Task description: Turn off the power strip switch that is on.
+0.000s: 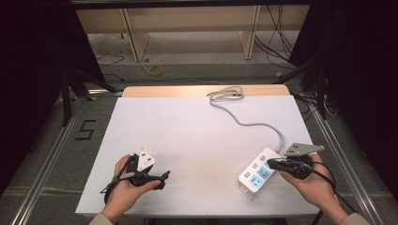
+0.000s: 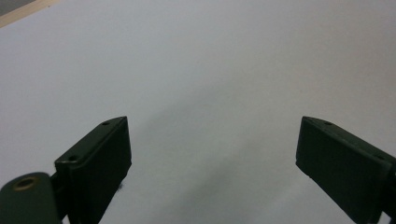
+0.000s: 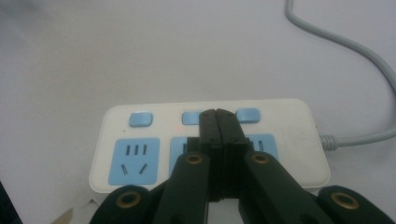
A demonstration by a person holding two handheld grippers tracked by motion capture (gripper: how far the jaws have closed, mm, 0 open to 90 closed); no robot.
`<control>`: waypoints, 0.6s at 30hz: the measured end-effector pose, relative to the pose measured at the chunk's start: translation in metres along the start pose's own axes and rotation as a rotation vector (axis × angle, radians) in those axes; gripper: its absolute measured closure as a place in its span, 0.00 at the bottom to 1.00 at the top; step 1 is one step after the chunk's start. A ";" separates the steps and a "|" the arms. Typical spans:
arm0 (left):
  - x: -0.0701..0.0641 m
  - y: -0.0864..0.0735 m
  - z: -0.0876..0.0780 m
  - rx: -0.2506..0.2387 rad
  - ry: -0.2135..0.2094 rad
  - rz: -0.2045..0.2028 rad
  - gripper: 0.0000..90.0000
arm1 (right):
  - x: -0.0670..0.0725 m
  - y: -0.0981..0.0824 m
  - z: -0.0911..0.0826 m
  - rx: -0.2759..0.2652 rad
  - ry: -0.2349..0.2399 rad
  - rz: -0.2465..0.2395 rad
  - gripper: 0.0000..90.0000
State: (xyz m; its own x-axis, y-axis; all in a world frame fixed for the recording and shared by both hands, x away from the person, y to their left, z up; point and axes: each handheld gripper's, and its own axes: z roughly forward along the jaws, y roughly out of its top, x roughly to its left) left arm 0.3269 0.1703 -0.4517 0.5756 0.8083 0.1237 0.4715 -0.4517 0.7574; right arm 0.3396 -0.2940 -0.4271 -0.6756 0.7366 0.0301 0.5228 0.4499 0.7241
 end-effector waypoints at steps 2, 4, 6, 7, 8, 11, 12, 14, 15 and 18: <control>0.000 0.000 0.000 0.000 -0.001 0.001 0.11 | 0.000 0.001 0.001 0.004 0.002 -0.006 1.00; 0.000 0.000 0.000 0.001 -0.001 0.000 0.11 | 0.000 0.003 0.003 0.011 0.005 -0.007 1.00; 0.000 0.000 0.000 0.000 0.000 0.001 0.11 | 0.000 0.003 0.003 0.015 0.005 -0.008 1.00; 0.000 0.000 0.000 -0.001 0.001 0.003 0.11 | 0.001 0.004 0.004 0.016 0.007 -0.005 1.00; 0.000 0.000 0.000 0.000 -0.001 0.003 0.11 | 0.001 0.004 0.005 0.019 0.009 -0.010 1.00; 0.000 0.000 0.000 -0.001 0.002 0.001 0.11 | 0.001 0.006 0.007 0.026 0.011 -0.011 1.00; 0.000 0.000 0.000 0.000 0.002 0.002 0.11 | 0.002 0.007 0.008 0.028 0.011 -0.011 1.00; 0.000 0.000 0.000 0.000 0.004 0.004 0.12 | 0.002 0.009 0.009 0.029 0.013 -0.014 1.00; 0.000 0.000 0.000 -0.001 0.004 0.004 0.12 | 0.002 0.009 0.009 0.029 0.013 -0.014 1.00; 0.000 0.000 0.000 -0.001 0.005 0.000 0.12 | 0.003 0.010 0.011 0.032 0.017 -0.015 1.00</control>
State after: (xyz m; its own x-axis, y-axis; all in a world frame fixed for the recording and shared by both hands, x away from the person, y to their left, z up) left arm 0.3269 0.1703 -0.4515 0.5727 0.8098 0.1271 0.4705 -0.4517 0.7580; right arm 0.3489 -0.2820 -0.4275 -0.6920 0.7212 0.0312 0.5287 0.4769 0.7022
